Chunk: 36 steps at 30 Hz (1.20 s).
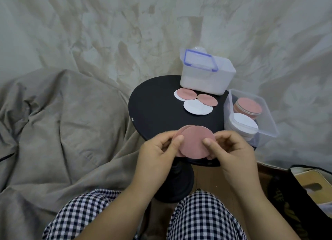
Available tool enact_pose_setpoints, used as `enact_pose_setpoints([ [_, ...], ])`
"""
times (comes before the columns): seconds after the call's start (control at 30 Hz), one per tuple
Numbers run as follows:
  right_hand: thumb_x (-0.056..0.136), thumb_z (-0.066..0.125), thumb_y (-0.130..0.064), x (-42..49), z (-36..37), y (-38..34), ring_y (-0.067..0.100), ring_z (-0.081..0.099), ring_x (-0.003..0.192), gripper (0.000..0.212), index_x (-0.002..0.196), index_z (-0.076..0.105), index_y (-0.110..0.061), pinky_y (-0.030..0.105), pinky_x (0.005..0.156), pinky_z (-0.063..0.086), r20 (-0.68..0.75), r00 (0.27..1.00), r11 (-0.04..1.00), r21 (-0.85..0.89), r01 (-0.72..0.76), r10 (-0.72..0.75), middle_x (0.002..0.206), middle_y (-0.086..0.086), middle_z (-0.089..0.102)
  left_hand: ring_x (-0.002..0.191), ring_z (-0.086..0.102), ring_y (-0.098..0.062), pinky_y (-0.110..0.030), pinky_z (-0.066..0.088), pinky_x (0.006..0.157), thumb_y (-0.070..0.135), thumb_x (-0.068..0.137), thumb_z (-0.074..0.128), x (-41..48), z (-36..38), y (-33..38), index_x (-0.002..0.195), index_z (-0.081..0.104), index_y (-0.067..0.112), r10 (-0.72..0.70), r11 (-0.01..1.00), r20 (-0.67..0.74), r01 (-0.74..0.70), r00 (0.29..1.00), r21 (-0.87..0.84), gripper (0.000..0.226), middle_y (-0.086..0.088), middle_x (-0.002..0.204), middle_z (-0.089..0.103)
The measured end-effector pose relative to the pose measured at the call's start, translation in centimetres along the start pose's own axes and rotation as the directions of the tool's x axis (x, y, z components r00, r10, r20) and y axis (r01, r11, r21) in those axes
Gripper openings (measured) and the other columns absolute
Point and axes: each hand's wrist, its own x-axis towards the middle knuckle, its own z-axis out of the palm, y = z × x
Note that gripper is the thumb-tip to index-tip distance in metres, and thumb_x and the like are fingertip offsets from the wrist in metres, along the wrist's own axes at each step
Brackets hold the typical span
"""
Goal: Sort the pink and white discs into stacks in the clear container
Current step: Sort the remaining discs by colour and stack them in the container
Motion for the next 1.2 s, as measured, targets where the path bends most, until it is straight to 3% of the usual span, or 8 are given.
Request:
enact_pose_setpoints([
  [0.13,0.076,0.07,-0.013,0.9,0.6,0.0,0.002,0.057,0.061,0.008,0.079,0.063,-0.017,0.011,0.058,0.046,0.007,0.999,0.996,-0.083,0.036,-0.036,0.069,-0.008,0.064,0.084,0.067,-0.003,-0.021,0.052,0.076,0.016,0.085,0.065,1.0,-0.2,0.0,0.089,0.07,0.027,0.044,0.997,-0.005,-0.044,0.999,0.056,0.012,0.013,0.087,0.072],
  [0.23,0.085,0.063,-0.021,3.1,0.8,0.7,-0.001,0.058,0.094,0.017,0.102,0.061,-0.023,0.007,0.078,0.043,0.088,0.995,0.952,-0.297,0.073,-0.048,0.102,-0.012,0.063,0.079,0.064,-0.004,-0.022,0.051,0.072,0.031,0.085,0.057,2.8,-1.2,-0.5,0.085,0.061,0.032,0.124,0.975,-0.147,-0.092,0.981,0.203,0.004,0.012,0.084,0.068],
  [0.37,0.092,0.05,-0.038,6.9,1.5,1.8,0.009,0.021,0.14,0.052,0.14,0.036,-0.022,0.024,0.111,0.019,0.3,0.953,0.744,-0.646,0.173,0.039,0.151,-0.007,0.028,0.074,0.06,-0.014,-0.039,0.05,0.07,0.046,0.085,0.045,4.7,-2.0,-2.2,0.088,0.053,0.025,0.155,0.94,-0.256,-0.063,0.954,0.335,0.022,0.009,0.079,0.064],
  [0.47,0.094,0.043,-0.045,8.9,2.4,2.2,0.013,0.005,0.144,0.06,0.145,0.025,-0.019,0.031,0.114,0.012,0.367,0.923,0.626,-0.749,0.219,0.115,0.157,-0.003,0.011,0.071,0.056,-0.009,-0.033,0.045,0.067,0.045,0.086,0.043,4.8,-2.0,-2.9,0.09,0.05,0.025,0.197,0.92,-0.26,-0.087,0.945,0.383,0.023,0.014,0.076,0.06],
  [0.67,0.096,0.033,-0.048,7.2,2.8,2.3,0.014,0.001,0.144,0.053,0.143,0.031,-0.022,0.033,0.116,0.001,0.53,0.847,0.454,-0.765,0.456,0.043,0.155,-0.008,0.018,0.075,0.059,-0.009,-0.034,0.049,0.068,0.053,0.082,0.038,4.8,-2.4,-3.2,0.092,0.051,0.025,0.181,0.933,-0.262,-0.081,0.948,0.351,0.033,0.012,0.081,0.063],
  [0.83,0.077,0.019,-0.08,3.1,0.0,3.2,-0.006,0.016,0.138,0.08,0.133,0.048,-0.031,0.023,0.116,0.01,0.608,0.786,0.606,-0.586,0.538,-0.111,0.145,-0.021,0.032,0.076,0.061,-0.014,-0.037,0.05,0.07,0.047,0.085,0.043,4.9,-2.3,-3.0,0.093,0.053,0.023,0.151,0.935,-0.257,-0.054,0.955,0.351,0.028,0.009,0.08,0.064],
  [0.97,0.075,0.058,-0.058,1.6,-1.7,4.3,-0.001,0.043,0.126,0.049,0.112,0.064,-0.027,0.024,0.111,0.026,0.551,0.786,0.658,-0.486,0.575,-0.28,0.128,-0.015,0.056,0.078,0.06,-0.008,-0.033,0.049,0.073,0.039,0.085,0.048,4.6,-2.3,-2.6,0.091,0.056,0.024,0.101,0.942,-0.198,-0.03,0.975,0.335,0.018,0.011,0.082,0.065],
  [1.2,0.078,0.063,-0.033,0.1,-1.2,2.5,-0.002,0.063,0.098,0.017,0.09,0.072,-0.026,0.017,0.088,0.048,0.362,0.868,0.838,-0.303,0.453,-0.339,0.096,-0.019,0.071,0.086,0.064,-0.004,-0.03,0.053,0.078,0.035,0.082,0.057,3.2,-2.2,-1.8,0.087,0.06,0.032,0.042,0.97,-0.066,-0.025,0.997,0.243,0.006,0.02,0.087,0.067],
])
